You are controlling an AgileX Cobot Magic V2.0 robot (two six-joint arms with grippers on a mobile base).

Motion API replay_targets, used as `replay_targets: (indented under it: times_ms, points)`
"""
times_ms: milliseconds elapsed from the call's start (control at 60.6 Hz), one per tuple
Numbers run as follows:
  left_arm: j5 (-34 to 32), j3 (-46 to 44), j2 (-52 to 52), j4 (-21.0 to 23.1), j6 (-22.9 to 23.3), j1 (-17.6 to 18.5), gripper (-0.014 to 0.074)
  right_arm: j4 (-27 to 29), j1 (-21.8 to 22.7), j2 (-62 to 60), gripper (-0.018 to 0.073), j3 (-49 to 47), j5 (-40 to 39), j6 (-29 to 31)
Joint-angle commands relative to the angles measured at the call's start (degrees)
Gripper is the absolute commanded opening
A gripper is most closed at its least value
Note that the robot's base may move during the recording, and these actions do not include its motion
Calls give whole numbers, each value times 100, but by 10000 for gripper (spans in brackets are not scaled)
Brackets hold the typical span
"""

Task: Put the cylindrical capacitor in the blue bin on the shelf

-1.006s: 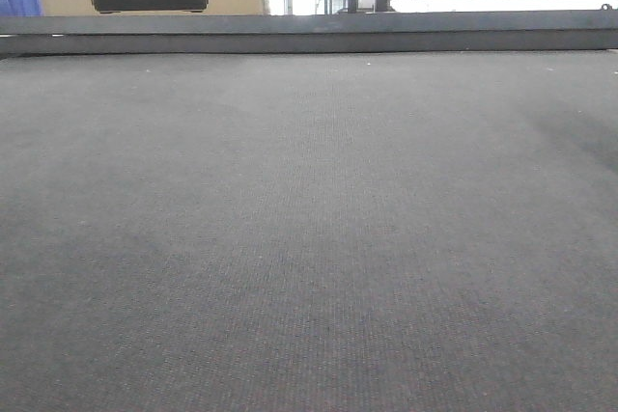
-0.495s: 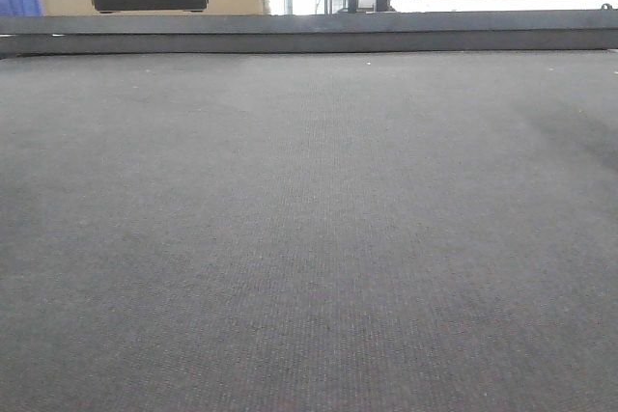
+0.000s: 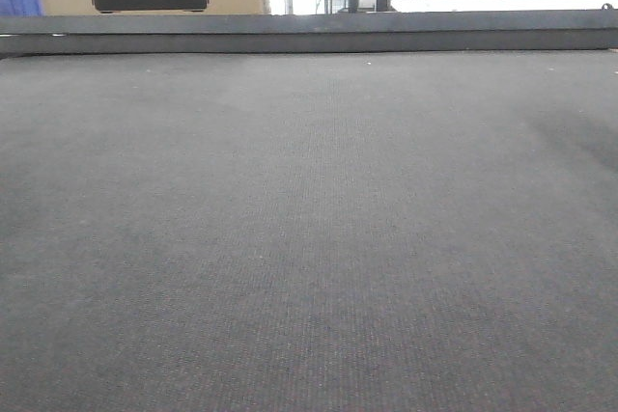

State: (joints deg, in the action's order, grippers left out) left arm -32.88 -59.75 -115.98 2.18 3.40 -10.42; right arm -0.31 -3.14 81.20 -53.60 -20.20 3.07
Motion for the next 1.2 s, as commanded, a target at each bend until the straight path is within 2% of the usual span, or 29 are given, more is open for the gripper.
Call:
replay_targets:
  times_ms: [0,99,115,214,363,478,561,643,808,924,1089,1187]
  points:
    - [-64,-32,-8,15,22,-22,319,-18,6,-84,-60,4,-18,-1]
    - [23,-32,25,15,22,-22,114,-18,6,-84,-60,4,-18,-1]
    - [79,-32,59,15,22,-22,55,-18,6,-84,-60,4,-18,-1]
    - [453,-32,316,15,22,-22,-113,-18,6,-183,-60,-52,203,-1]
    - [1274,-52,993,-35,22,39,-111,-18,6,-439,-60,-332,1288,-1]
    - [1951,-52,1650,-420,22,216,-111,-18,6,-590,-60,-555,2020,-1]
    - [2415,-52,2137,-750,22,492,-111,-18,6,-650,-60,-636,2452,-1]
    - [2887,-52,2592,-895,22,852,-111,31,6,-706,-60,-635,2786,-1]
    - [3835,-52,3362,-879,22,1601,-111,125,29,-801,-60,-635,3657,-1]
    - [4469,-52,3802,-656,22,2017,-111,125,29,-941,-60,-614,4066,-1]
    - [5411,-52,4345,-454,22,2334,-111,134,29,-1327,-60,-344,4220,-1]
    - [5977,-52,4636,-421,22,2380,-111,214,29,-1694,-60,-17,4234,-1]
